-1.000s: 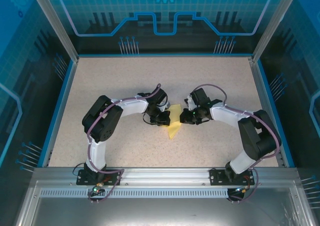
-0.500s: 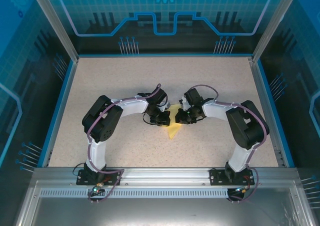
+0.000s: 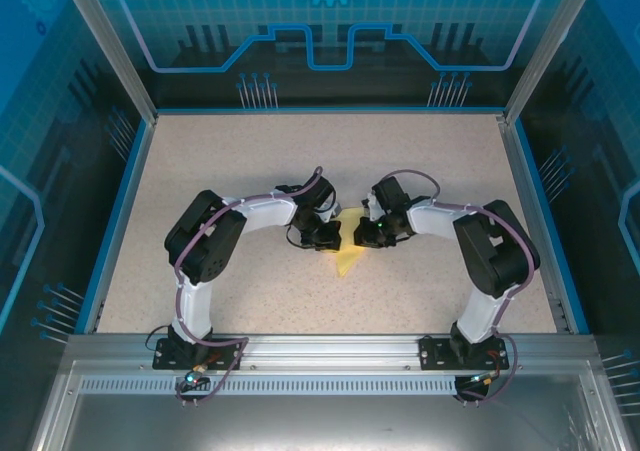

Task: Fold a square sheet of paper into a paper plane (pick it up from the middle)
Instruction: Third fold the triangle at the center of the table.

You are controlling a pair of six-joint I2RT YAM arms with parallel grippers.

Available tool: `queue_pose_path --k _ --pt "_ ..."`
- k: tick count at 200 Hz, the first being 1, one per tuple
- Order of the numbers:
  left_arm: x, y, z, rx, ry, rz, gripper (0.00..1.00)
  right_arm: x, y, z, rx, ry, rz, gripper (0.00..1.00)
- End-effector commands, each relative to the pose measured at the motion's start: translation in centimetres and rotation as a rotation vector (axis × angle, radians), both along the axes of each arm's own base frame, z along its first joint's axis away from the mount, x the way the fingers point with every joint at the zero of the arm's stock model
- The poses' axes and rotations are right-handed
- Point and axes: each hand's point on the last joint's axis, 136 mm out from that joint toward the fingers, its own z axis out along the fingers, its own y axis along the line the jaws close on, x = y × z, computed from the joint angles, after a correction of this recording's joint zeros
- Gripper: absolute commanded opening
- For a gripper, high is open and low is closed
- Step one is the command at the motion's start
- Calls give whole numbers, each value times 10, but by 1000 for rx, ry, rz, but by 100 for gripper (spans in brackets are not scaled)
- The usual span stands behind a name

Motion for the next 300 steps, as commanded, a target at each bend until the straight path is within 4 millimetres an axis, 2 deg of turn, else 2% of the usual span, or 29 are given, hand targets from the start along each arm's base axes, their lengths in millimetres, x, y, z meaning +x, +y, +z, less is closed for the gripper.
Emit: queue_pose_path --k 1,53,99,126,153,183,210,251,300 --pt "-23 49 -57 261 81 3 4 -11 -49 -24 -157 49 -80 9" --pt "-22 47 -56 258 81 1 4 -8 -62 -14 -153 15 -108 10" --pt "-22 47 -56 257 84 -3 4 -8 -59 7 -116 -49 -97 10" --pt "-22 46 -56 255 85 -5 4 -7 -43 33 -64 -118 -75 10" --pt "-21 45 -56 252 84 -8 4 -14 -6 48 39 -143 -39 9" --pt "-22 44 -56 249 86 -10 4 -29 32 38 96 -107 19 8" --pt "-22 45 -56 252 85 -15 4 -40 49 23 108 -57 52 8" --pt "-21 45 -57 253 83 -18 4 -54 45 2 72 0 68 8" --pt "-22 45 -59 255 90 -19 4 -64 35 -12 37 23 70 8"
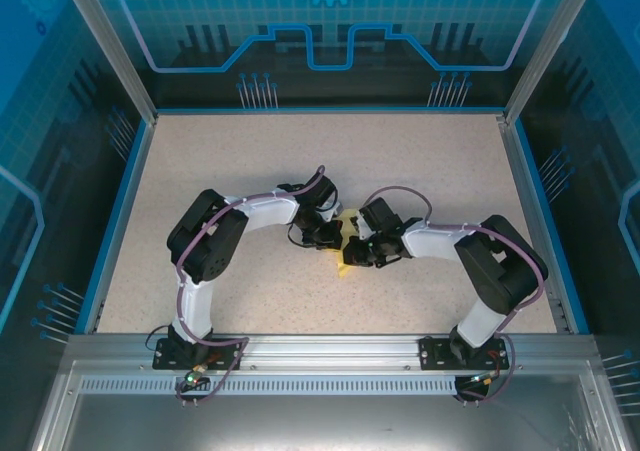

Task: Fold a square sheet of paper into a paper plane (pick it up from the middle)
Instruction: Third fold the triangle at the center of the table.

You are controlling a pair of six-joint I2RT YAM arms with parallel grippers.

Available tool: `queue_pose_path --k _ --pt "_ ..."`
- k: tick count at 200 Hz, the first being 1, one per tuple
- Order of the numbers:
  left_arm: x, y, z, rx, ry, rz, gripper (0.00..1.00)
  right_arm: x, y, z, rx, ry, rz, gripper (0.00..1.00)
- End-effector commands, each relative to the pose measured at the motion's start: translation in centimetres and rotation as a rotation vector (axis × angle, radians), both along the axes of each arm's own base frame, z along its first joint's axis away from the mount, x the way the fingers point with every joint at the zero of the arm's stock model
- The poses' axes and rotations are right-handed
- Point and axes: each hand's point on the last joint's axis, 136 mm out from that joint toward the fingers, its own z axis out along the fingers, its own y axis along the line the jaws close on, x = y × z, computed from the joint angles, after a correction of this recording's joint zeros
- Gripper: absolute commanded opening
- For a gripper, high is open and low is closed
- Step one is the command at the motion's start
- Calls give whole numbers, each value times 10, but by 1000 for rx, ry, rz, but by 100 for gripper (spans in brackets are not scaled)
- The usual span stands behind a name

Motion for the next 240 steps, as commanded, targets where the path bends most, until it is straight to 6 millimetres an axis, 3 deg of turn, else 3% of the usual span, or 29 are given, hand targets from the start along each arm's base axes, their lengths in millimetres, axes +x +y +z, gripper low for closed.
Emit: queue_pose_path --k 1,122,181,240 --pt "-25 48 -59 251 93 2 4 -15 -4 -14 -25 47 13 8" --pt "-25 48 -61 259 98 -2 4 -47 -8 -7 -43 50 92 8" --pt "-24 47 -62 251 100 -3 4 -30 14 18 50 -20 71 8" --pt "-25 47 -63 254 100 -9 4 -35 26 4 59 19 96 8"
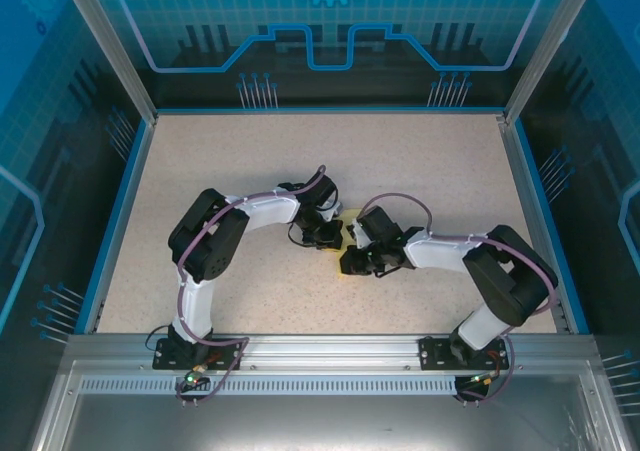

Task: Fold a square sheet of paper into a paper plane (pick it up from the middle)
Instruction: Third fold the triangle at the center of the table.

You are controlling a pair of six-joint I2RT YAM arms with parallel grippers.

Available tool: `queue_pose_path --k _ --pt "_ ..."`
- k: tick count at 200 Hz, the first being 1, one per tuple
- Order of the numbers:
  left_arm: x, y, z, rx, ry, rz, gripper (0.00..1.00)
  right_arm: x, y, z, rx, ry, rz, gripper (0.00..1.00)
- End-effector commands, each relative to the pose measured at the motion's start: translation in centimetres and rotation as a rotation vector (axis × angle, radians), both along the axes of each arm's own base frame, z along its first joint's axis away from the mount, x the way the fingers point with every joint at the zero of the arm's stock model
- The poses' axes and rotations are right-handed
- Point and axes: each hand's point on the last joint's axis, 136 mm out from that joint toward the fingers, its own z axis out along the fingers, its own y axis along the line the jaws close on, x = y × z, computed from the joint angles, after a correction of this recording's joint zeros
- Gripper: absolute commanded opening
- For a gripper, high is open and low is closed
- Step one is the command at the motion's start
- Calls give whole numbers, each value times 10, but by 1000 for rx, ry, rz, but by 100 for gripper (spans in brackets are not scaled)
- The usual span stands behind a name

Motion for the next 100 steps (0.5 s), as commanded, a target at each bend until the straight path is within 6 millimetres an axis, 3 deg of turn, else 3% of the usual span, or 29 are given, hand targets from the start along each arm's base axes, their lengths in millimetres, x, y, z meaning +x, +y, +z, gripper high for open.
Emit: queue_pose_path --k 1,100 --pt "-25 48 -63 251 91 -3 4 -6 14 -2 26 25 34 8" --pt "-27 51 -68 259 100 -3 4 -26 15 -2 -12 43 122 7"
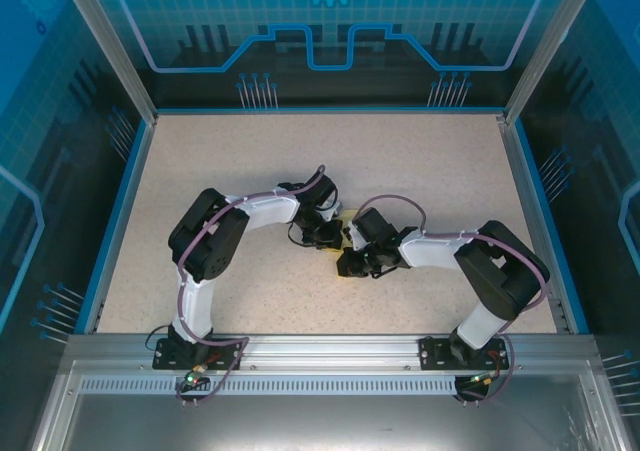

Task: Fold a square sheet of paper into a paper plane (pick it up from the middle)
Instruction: Third fold the triangle at the center of the table.

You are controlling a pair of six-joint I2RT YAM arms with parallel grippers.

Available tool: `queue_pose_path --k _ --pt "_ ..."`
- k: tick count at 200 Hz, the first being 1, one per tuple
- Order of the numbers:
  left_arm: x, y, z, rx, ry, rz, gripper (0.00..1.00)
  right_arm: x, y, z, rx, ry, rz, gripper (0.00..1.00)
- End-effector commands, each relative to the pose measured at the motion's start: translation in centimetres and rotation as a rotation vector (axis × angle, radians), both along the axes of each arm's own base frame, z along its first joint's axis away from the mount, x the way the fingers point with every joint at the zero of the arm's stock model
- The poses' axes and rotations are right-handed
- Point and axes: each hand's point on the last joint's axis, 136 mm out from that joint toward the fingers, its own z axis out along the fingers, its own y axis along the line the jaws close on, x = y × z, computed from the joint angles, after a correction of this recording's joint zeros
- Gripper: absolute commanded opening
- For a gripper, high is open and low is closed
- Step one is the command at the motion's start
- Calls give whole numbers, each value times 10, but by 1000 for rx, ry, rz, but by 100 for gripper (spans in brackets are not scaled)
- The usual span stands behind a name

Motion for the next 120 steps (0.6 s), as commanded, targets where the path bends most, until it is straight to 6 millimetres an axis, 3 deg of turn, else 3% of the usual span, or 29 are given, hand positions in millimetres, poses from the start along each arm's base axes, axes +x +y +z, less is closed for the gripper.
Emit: queue_pose_path --k 1,40,86,120 --pt "-26 51 -68 265 91 -3 4 -23 9 4 1 20 105 7" --pt "-25 50 -69 264 94 -5 4 -33 16 11 11 20 156 7" --pt "-24 50 -68 263 93 -9 4 -41 10 -6 -34 73 150 7" --pt "-26 50 -68 265 96 -12 4 -31 22 29 52 -8 155 7"
